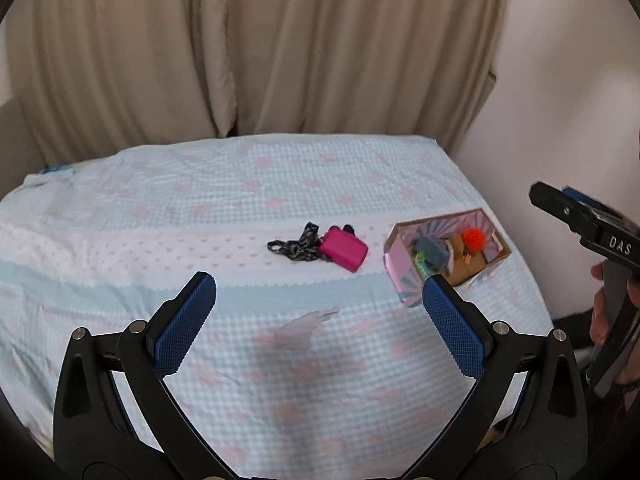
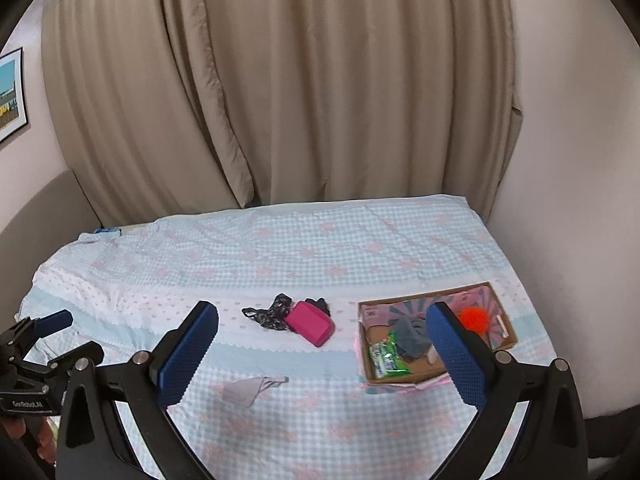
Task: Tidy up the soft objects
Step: 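Lift both tools away from the box, then grasp the white cloth tag with the left tool while the right tool grasps the pink pouch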
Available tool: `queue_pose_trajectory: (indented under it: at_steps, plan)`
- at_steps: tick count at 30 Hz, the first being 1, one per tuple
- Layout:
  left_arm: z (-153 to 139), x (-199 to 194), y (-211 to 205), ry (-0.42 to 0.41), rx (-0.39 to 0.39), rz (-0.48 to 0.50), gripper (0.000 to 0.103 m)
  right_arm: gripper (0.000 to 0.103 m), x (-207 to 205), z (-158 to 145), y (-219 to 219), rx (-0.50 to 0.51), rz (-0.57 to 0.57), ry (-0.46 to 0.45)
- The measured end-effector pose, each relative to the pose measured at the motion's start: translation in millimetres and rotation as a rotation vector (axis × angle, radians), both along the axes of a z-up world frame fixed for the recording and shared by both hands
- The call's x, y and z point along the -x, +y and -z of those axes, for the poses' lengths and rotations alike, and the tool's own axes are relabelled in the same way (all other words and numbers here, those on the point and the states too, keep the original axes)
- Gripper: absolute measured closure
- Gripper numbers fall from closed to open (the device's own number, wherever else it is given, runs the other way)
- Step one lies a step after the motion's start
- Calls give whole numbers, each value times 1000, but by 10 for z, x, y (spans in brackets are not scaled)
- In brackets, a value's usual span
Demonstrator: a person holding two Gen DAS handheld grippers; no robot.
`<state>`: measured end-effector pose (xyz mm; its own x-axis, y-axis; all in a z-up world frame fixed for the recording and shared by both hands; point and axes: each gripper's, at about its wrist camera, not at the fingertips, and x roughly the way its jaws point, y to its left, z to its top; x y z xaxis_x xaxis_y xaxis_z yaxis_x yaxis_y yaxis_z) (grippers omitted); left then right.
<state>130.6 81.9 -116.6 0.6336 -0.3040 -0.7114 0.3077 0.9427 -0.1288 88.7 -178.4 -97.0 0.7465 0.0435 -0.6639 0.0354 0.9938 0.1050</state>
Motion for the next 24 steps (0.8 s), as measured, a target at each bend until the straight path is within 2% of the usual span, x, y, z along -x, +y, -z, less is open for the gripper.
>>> queue_pose_trajectory:
  at_steps: [5,13,18,24]
  plan:
    - [467,-251,26,22,-6,64,0,0,-271,419,217,34,-55,7]
    - [1742,-695,-161,88,-45,184,0,0,-844,1503,379,114,-165,18]
    - [2526,-910,-298,131,-91,226,1,0,-1222,2259,460,176,-188,93]
    - [3172,-1049,-376,207,-110,244,5,0,-1645,2894,509,219,-209,189]
